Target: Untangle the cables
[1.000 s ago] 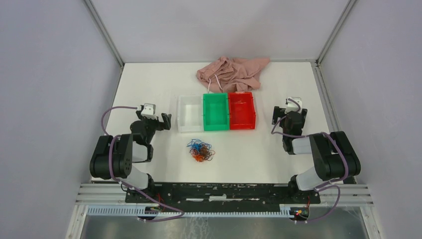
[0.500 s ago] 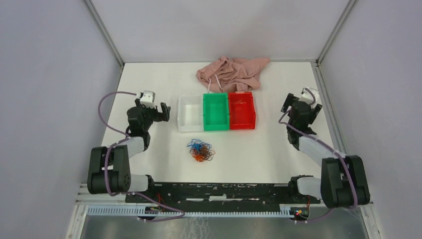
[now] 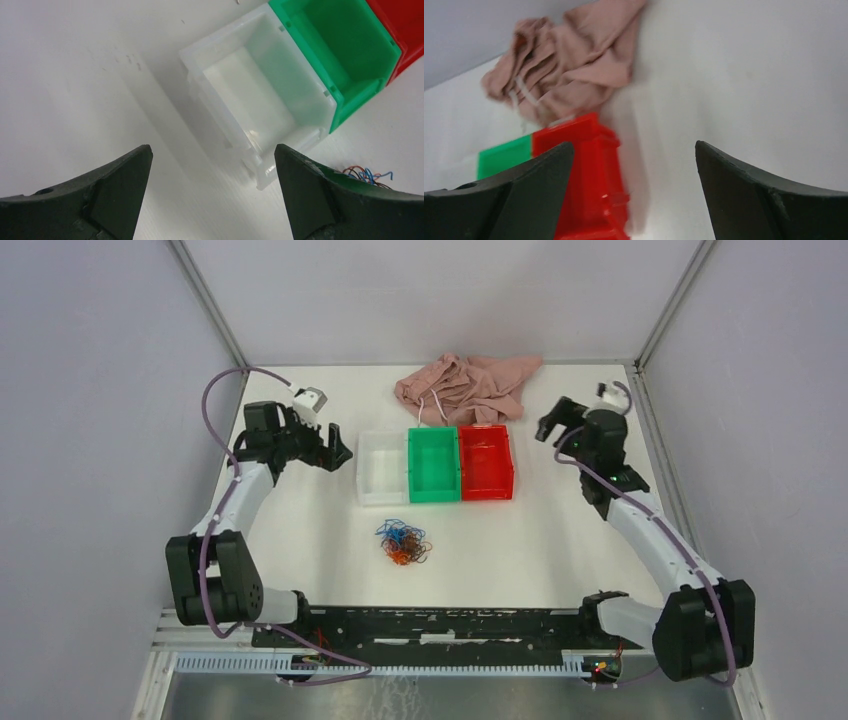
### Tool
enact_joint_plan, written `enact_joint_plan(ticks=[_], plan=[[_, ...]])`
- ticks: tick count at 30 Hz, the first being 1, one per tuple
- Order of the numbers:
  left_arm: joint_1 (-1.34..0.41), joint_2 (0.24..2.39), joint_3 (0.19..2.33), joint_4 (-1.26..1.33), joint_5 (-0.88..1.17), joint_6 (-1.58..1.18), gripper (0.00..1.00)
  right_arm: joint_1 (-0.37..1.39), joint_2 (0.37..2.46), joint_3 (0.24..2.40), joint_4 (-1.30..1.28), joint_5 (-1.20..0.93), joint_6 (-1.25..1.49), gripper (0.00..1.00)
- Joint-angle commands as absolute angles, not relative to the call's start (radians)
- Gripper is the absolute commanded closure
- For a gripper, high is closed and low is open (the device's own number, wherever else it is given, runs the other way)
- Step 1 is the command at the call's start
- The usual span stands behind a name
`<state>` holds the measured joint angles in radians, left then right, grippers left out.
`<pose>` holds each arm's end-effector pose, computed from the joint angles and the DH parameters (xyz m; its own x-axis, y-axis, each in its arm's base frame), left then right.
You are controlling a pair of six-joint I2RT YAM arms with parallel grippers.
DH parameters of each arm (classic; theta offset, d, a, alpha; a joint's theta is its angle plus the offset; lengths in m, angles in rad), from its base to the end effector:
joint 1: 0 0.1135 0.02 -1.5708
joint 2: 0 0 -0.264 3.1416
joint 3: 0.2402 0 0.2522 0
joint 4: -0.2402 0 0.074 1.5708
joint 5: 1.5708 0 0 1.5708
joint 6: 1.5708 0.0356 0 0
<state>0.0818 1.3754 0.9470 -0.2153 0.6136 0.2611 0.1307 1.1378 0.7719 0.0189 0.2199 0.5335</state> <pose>0.2996 0.0040 0.2634 -0.4766 0.1727 -0.8620 0.5334 0.8362 -0.1274 0.2605 0.0264 0.2845 -0.2516 0.4675 -0.8474 0.2371 0.8787 0.4144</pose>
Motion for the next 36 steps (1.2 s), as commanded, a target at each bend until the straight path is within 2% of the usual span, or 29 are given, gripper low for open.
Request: enact_joint_plan(ticks=[1,5,9,11,16,20,36], plan=[[0.082,1.404,0.983,-0.482,0.727,0.391,0.01,0.353,1.203,0.904,-0.034,-0.037,0.423,0.06],[0.083,1.4,0.998,-0.563,0.759,0.418,0.01,0.545,1.328,1.001,-0.089,-0.16,0.354,0.21],[0.081,1.404,1.043,-0.699,0.776,0.475,0.01,0.693,1.448,1.09,-0.115,-0.232,0.298,0.32],[0.083,1.386,1.036,-0.704,0.763,0.481,0.01,0.743,1.499,1.129,-0.123,-0.271,0.277,0.36],[0.083,1.352,1.023,-0.697,0.758,0.474,0.01,0.845,1.643,1.224,-0.164,-0.334,0.218,0.39],[0.082,1.347,1.032,-0.697,0.75,0.462,0.01,0.885,1.765,1.309,-0.216,-0.359,0.171,0.51],[0.082,1.293,1.042,-0.744,0.771,0.496,0.01,0.906,1.93,1.38,-0.222,-0.375,0.081,0.49]])
